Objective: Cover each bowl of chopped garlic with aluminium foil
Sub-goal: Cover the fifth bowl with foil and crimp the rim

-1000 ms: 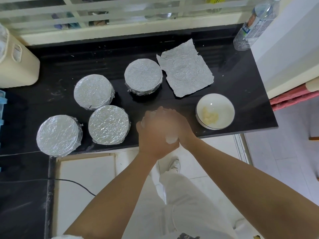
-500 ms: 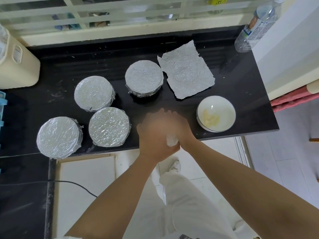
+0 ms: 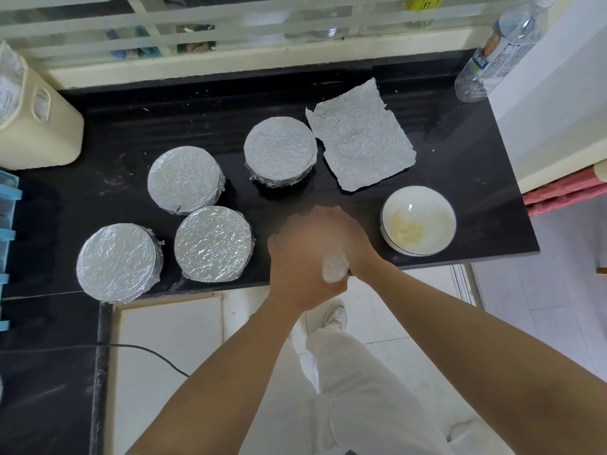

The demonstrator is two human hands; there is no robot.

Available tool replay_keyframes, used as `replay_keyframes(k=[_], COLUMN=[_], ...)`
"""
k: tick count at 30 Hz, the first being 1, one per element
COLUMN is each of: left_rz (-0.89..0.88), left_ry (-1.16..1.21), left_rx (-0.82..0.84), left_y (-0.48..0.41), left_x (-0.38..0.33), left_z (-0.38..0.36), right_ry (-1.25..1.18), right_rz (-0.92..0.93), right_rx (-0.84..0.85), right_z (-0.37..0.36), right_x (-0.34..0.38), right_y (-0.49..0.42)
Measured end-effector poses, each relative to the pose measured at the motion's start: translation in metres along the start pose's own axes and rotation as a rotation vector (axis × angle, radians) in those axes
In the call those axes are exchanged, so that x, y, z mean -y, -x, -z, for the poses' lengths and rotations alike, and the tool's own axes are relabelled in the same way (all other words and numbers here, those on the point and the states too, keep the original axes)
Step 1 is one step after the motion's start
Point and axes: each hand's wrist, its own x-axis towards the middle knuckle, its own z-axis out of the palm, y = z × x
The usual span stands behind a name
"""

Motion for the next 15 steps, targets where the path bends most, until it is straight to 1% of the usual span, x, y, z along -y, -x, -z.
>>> replay_keyframes(k=[7, 9, 12, 13, 15], left_rz=[-0.029, -0.028, -0.014, -0.010, -0.003], left_ry=[0.002, 0.003, 0.028, 0.038, 0.060], left_rx=[0.008, 0.012, 0.010, 0.006, 0.002], left_y=[-0.002, -0.005, -0.008, -0.008, -0.008], left_x=[0.000, 0.000, 0.000, 0.000, -0.001], left_z=[0.000, 0.000, -0.002, -0.002, -0.002], right_ry=[0.043, 0.025, 0.022, 0.040, 0.072], right_rz=[-0.031, 0.020, 0.087, 0.094, 0.077], right_rx=[0.060, 0.021, -0.122, -0.138, -0.119], right_z=[0.006, 0.012, 0.022, 0.025, 0.028], right_x=[0.007, 0.003, -0.009, -0.012, -0.018], right_y=[0.003, 0.004, 0.010, 0.015, 0.023])
